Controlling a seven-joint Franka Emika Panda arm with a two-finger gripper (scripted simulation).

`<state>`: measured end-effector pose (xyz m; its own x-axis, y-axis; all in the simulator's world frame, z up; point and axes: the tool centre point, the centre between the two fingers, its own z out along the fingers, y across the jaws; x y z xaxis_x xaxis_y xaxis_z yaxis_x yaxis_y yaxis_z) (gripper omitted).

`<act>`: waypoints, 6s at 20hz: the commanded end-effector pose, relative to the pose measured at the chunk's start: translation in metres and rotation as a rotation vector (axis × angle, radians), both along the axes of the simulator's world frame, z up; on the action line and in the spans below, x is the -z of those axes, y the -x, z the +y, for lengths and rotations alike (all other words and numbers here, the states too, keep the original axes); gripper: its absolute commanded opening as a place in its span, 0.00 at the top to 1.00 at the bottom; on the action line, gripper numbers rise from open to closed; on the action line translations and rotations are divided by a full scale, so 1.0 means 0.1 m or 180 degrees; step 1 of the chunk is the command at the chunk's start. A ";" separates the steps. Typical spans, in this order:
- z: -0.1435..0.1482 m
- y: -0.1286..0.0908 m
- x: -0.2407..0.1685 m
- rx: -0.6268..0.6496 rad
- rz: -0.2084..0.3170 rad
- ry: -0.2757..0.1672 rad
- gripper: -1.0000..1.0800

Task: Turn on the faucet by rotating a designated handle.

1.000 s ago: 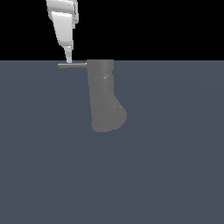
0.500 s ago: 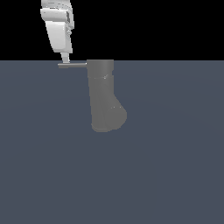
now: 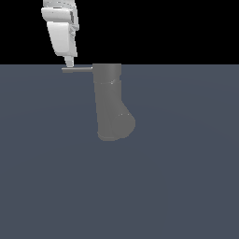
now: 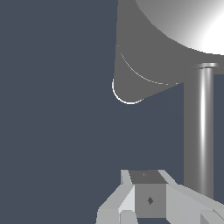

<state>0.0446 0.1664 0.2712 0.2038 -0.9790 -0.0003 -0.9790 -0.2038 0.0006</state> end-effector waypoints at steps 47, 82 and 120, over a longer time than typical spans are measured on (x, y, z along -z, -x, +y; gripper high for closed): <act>-0.62 1.06 0.00 -0.0013 -0.0013 0.0001 1.00; -2.02 1.08 0.00 0.0001 -0.0003 0.0001 1.00; -2.35 0.37 0.00 -0.0034 -0.0001 -0.0002 1.00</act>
